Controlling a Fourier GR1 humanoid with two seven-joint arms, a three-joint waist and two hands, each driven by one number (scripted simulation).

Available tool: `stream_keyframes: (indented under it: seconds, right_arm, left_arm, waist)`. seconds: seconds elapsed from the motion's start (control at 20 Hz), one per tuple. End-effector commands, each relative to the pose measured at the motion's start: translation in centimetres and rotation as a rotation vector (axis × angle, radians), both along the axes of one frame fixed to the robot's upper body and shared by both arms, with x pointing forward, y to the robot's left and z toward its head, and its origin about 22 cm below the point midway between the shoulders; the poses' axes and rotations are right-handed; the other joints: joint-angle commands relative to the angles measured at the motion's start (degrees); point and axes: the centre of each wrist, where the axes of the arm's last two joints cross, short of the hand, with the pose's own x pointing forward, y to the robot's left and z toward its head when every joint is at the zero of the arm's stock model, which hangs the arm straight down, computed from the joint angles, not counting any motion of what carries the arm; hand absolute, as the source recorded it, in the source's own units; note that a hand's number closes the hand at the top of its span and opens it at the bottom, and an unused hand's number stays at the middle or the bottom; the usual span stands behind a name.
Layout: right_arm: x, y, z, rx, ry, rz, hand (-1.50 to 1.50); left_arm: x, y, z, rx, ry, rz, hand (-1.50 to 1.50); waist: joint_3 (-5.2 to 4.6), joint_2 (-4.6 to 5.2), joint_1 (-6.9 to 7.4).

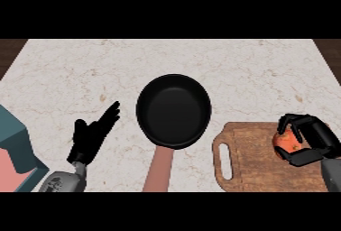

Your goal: Pick the squash from the cutting board and place it in the pot

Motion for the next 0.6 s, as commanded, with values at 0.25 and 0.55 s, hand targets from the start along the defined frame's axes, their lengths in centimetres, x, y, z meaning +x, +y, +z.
stream_keyframes:
  seconds: [0.25, 0.55]
  right_arm:
    - [-1.5, 2.2, 5.0, -0.153, -0.18, 0.007, 1.5]
    - [-2.5, 0.8, 10.3, -0.268, -0.308, -0.021, 1.5]
  left_arm:
    - [-0.3, 0.8, -0.4, 0.005, -0.001, 0.021, 0.0]
    - [-0.9, 0.4, -0.2, 0.002, 0.009, 0.022, 0.0]
  waist:
    - [0.02, -0.1, -0.73]
    - [0.04, -0.08, -0.6]
